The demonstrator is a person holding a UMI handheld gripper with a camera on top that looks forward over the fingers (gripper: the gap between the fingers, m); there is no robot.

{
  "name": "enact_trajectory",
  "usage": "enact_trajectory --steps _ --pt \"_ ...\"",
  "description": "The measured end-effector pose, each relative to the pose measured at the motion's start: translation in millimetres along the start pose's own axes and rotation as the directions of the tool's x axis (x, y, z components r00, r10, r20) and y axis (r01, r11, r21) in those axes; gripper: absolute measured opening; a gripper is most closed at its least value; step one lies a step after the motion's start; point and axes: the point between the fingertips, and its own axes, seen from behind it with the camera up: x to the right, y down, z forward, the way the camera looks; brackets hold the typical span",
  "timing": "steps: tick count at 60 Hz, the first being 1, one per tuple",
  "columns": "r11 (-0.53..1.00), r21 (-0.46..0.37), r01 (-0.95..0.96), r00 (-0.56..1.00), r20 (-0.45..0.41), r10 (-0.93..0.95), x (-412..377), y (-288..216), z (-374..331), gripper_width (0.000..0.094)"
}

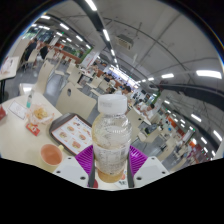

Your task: Pour water

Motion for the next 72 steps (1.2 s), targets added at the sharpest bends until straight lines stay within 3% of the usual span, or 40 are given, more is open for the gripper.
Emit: enact_trajectory --steps 12,34,42,51,54,56,59,72 --pt "0.929 -0.049 -0.367 0.920 0.131 0.370 -9.4 53.1 26.5 0.0441" --pt "0.855 -0.154 -0.495 0.826 0.223 0.518 -58.3 138.4 61.8 0.0455" --pt "0.851 -0.107 -0.514 0.821 0.226 0.524 -58.7 139.6 56.9 0.0462" --pt "0.856 -0.121 -0.502 0.825 0.231 0.517 -59.2 141.0 56.9 0.0558" --pt "0.852 -0.192 -0.487 0.824 0.224 0.521 -65.6 152.5 55.5 0.0695" --pt "0.843 -0.232 -0.485 0.819 0.218 0.531 -68.0 158.3 51.6 0.0862" --pt "0.833 -0.253 -0.492 0.815 0.203 0.543 -66.6 159.3 43.1 0.0821" --pt "0.823 -0.308 -0.477 0.837 0.126 0.533 -53.0 140.2 -42.7 0.0846"
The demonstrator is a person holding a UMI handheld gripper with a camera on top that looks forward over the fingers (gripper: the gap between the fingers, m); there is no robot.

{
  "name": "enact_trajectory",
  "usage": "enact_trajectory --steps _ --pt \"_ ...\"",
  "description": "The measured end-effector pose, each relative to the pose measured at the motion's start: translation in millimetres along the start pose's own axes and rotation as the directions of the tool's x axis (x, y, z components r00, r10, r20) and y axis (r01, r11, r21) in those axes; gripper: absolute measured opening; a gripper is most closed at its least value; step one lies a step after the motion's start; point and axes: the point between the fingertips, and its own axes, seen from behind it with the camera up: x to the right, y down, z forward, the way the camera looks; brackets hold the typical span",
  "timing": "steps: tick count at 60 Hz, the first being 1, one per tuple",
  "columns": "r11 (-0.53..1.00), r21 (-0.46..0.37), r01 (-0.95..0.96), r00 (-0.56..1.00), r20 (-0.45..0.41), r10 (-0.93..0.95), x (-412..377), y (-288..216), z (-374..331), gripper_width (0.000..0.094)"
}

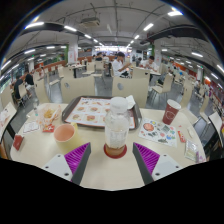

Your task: Pour water

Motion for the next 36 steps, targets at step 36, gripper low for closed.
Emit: enact_trajectory --steps 36 --pt "0.999 -0.030 0.033 0.996 -0.082 -0.035 -56.1 24.3 -172.0 0.0845"
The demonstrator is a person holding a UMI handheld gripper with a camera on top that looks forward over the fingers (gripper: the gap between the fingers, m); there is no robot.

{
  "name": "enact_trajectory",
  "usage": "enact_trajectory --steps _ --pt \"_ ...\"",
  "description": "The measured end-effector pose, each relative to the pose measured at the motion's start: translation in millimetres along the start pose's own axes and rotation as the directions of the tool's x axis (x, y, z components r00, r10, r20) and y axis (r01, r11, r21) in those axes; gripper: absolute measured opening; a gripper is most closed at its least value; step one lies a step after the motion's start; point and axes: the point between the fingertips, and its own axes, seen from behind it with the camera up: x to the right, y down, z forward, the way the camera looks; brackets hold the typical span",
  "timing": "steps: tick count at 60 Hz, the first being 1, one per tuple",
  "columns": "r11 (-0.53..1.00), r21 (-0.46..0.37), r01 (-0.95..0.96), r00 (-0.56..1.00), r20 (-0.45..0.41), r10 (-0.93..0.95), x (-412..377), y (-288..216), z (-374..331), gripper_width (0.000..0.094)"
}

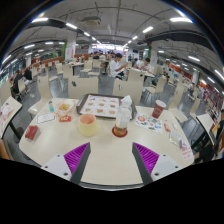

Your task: Pour water

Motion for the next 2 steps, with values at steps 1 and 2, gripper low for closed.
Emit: enact_trajectory --steps 1,2 --pt "1.000 -0.003 -0.005 1.000 0.002 0.005 -0.5 0.7 -1.0 0.0846" --pt "1.000 -0.004 -0.010 1.000 0.003 0.010 -0.8 1.4 -1.9 0.0848"
